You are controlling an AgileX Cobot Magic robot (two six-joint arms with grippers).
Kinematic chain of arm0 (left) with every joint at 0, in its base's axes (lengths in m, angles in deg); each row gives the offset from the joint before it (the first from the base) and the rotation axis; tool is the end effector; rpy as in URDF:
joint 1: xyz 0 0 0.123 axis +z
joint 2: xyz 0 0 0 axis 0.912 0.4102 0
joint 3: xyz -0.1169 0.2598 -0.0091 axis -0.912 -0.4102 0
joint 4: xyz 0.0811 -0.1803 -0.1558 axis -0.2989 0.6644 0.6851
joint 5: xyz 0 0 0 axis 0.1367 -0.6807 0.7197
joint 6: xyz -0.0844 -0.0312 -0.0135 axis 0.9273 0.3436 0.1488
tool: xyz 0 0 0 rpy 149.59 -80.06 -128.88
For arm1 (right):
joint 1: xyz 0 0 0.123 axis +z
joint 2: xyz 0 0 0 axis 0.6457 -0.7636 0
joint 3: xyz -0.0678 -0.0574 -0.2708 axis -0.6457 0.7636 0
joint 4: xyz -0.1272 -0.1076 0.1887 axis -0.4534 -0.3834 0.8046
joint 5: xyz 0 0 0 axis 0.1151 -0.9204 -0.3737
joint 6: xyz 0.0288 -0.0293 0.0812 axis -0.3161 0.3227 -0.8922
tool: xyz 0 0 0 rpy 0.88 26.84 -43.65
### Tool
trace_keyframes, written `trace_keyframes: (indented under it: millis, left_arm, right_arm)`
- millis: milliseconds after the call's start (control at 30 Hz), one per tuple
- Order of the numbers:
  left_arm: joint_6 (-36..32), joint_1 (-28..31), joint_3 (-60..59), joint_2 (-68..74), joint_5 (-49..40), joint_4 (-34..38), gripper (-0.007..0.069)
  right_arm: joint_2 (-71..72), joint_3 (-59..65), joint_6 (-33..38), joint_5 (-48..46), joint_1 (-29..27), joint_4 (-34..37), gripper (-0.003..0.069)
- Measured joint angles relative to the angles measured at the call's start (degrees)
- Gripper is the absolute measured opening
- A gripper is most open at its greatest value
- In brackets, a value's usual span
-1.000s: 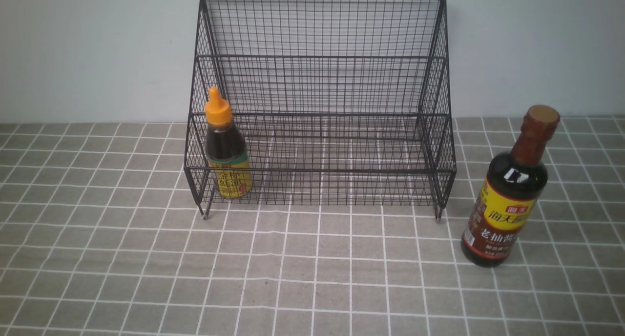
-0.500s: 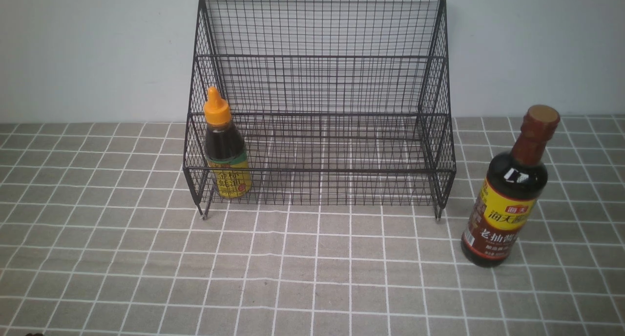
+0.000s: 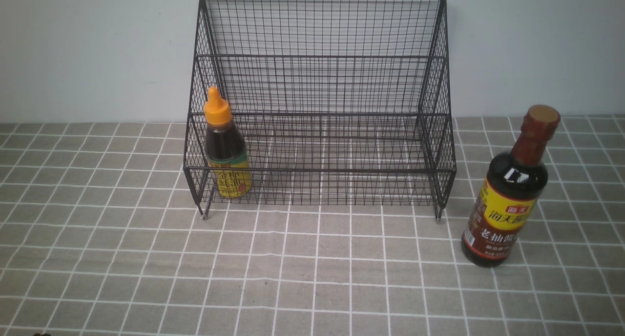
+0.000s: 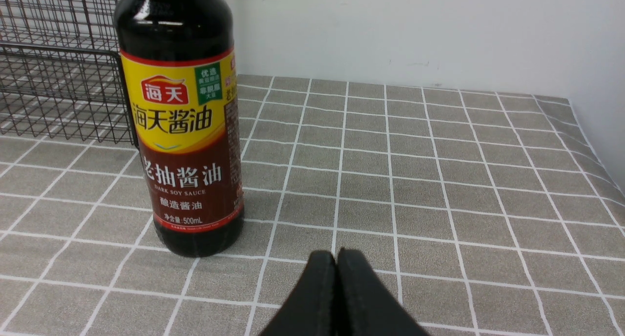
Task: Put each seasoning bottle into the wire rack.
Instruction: Use the right arm to grab the condiment bottle closest to it
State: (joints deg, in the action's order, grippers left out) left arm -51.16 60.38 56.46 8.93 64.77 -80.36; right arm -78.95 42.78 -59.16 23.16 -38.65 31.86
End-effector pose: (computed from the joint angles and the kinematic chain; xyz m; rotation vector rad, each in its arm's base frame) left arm 0.0518 -0.0054 0.1708 0.0706 1.8826 -0.0848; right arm 0.0520 -0.0029 0.1731 -0.0180 1.8795 -0.0444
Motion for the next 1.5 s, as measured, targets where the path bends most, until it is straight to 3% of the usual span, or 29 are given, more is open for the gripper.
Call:
trace_keyframes:
  millis: [833,1000,1133,1500]
  left_arm:
    - [0.2,0.0,0.0,0.0,0.0,0.0,-0.0007]
    - [0.2,0.0,0.0,0.0,0.0,0.0,-0.0007]
    - [0.2,0.0,0.0,0.0,0.0,0.0,-0.0007]
    - [0.2,0.0,0.0,0.0,0.0,0.0,-0.0007]
  right_arm:
    - [0.0,0.0,0.0,0.6,0.0,0.2,-0.0015]
    - [0.0,0.6,-1.0,8.8,0.0,4.5,-0.0015]
    - [0.0,0.6,-5.5,21.2,0.0,12.3,-0.0015]
    - [0.0,0.6,-8.4,32.2,0.0,15.0,-0.0015]
